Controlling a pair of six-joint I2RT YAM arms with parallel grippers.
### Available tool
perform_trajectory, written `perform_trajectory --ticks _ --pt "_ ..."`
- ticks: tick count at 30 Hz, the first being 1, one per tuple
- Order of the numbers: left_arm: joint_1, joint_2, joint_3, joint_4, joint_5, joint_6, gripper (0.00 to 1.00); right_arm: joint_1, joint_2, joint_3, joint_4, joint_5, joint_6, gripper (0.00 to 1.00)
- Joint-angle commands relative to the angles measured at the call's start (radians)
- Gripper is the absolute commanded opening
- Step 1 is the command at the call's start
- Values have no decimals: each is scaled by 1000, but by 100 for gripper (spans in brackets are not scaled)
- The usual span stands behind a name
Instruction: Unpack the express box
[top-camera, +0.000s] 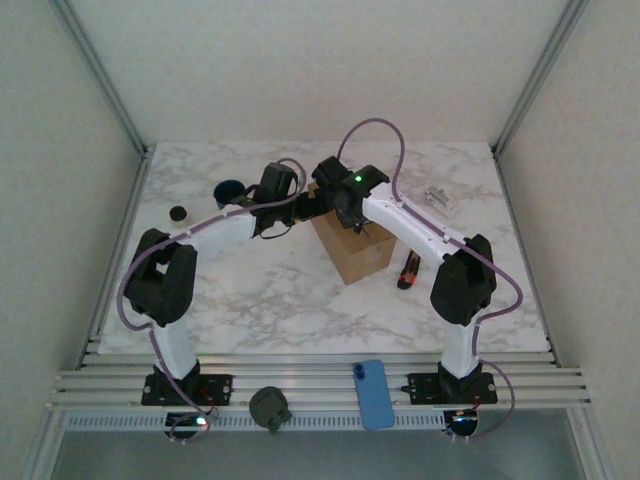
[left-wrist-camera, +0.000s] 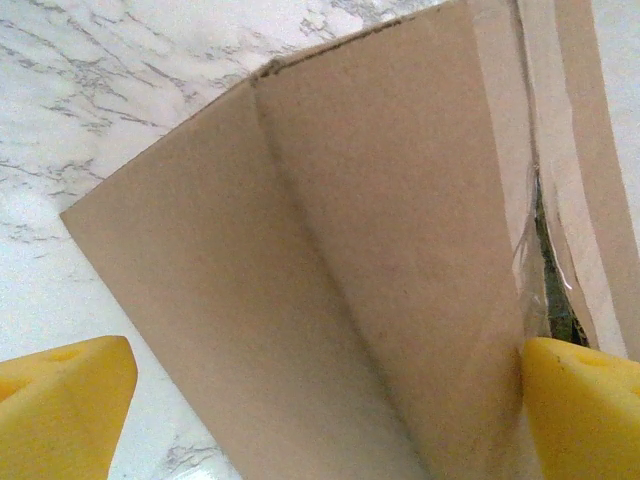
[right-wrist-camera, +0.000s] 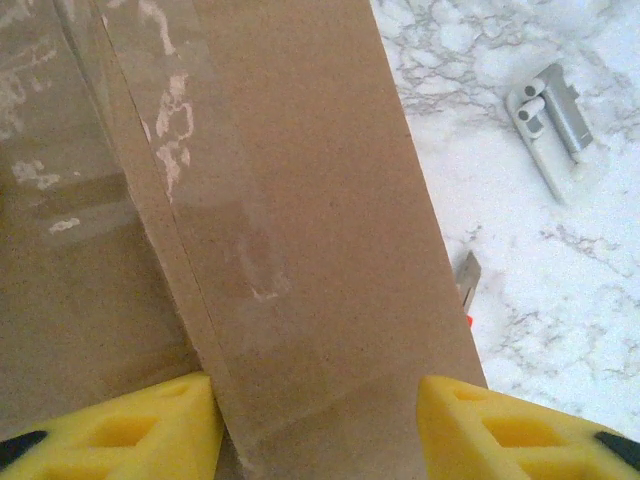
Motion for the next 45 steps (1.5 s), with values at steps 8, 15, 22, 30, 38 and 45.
perform_trajectory --ticks 8,15,22,30,38,45 --pt "1 75 -116 -182 -100 61 96 -1 -26 -42 25 205 -48 34" --pt "0 80 -151 -205 -142 92 96 -3 -35 -48 50 275 -98 18" --pt "5 73 -154 -228 -164 118 96 -27 -54 -19 68 314 -163 21" --pt "7 74 -139 -245 -168 133 96 -54 -77 -26 124 355 -246 27" --pt "9 66 -109 -270 -179 148 96 -112 -96 -29 175 298 -349 33" --pt "10 62 -91 -281 -181 158 96 -201 -130 -37 178 9 -368 24"
